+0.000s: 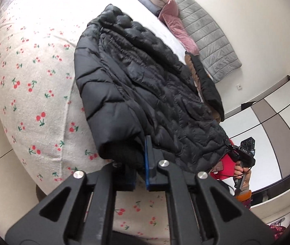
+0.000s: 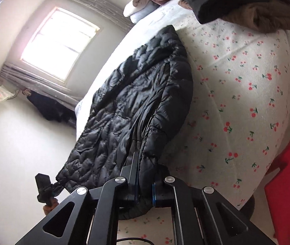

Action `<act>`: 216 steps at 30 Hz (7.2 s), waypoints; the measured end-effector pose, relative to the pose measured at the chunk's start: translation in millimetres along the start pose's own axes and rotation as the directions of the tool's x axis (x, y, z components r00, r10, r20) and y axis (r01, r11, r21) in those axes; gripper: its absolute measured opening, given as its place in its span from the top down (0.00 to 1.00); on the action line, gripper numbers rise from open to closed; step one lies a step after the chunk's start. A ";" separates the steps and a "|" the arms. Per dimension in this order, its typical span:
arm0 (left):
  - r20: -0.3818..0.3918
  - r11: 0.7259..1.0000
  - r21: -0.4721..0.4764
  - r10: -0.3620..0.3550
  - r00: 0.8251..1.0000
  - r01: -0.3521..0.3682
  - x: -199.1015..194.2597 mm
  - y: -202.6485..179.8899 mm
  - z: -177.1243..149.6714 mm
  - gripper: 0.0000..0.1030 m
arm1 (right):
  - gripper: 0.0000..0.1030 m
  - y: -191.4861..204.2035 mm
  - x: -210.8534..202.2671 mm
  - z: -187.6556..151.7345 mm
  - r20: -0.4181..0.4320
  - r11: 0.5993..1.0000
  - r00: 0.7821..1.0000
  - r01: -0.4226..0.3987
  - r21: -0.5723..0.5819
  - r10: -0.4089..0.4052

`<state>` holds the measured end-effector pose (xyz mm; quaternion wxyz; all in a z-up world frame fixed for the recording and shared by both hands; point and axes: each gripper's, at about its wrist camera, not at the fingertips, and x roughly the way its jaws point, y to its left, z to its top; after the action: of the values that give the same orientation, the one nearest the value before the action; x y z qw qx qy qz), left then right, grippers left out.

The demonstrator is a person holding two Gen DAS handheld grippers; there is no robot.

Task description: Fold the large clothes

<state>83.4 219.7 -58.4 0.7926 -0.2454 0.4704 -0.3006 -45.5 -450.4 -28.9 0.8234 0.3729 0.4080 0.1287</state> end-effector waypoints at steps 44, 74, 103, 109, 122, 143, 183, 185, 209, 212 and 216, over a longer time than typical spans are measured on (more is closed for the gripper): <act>0.269 0.914 0.046 0.377 0.886 -0.403 259.4 30.6 401.9 0.86 | 0.90 -4.2 269.6 362.0 0.258 0.907 0.885 0.416 -0.069 -0.387; 0.107 0.743 0.402 0.543 0.833 -0.536 315.4 -54.3 400.3 0.24 | 0.36 121.5 355.9 348.3 0.131 0.744 0.841 0.528 -0.410 -0.525; -0.024 0.936 0.063 0.349 0.937 -0.347 145.1 55.2 243.1 0.24 | 0.26 -10.9 140.2 215.0 0.075 0.936 0.933 0.353 0.000 -0.352; -0.043 0.964 -0.044 0.260 0.965 -0.262 162.5 71.7 234.3 0.42 | 0.36 -49.3 164.7 208.2 0.076 0.954 0.965 0.232 0.192 -0.250; 0.088 0.979 0.003 0.204 0.975 -0.205 83.3 -0.5 201.7 0.85 | 0.91 21.6 87.4 190.6 0.154 0.966 0.954 0.257 0.026 -0.257; 0.178 0.824 0.187 0.507 0.844 -0.535 64.9 -50.7 118.7 0.36 | 0.43 37.5 39.0 111.8 0.202 0.787 0.794 0.603 -0.134 -0.574; 0.264 0.740 0.138 0.613 0.745 -0.658 77.3 -115.7 72.8 0.04 | 0.26 107.7 65.4 63.3 0.299 0.714 0.770 0.636 -0.294 -0.563; 0.247 0.749 0.144 0.606 0.756 -0.647 80.7 -128.6 55.4 0.04 | 0.25 116.4 66.9 47.3 0.276 0.718 0.783 0.622 -0.312 -0.558; 0.078 0.712 0.247 0.661 0.746 -0.657 121.9 -184.3 -77.5 0.02 | 0.15 166.6 87.2 -98.9 0.165 0.678 0.775 0.618 -0.397 -0.610; 0.089 0.707 0.257 0.662 0.744 -0.659 122.3 -188.4 -79.1 0.02 | 0.15 167.7 86.9 -98.8 0.173 0.680 0.774 0.622 -0.388 -0.609; 0.091 0.702 0.263 0.664 0.742 -0.661 123.7 -190.1 -80.7 0.02 | 0.15 167.7 84.7 -96.3 0.191 0.679 0.769 0.632 -0.373 -0.610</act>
<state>11.3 -9.2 -39.9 0.8713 0.0557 0.4839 -0.0602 -50.3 -242.2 5.4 0.8876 0.0312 0.4518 -0.0839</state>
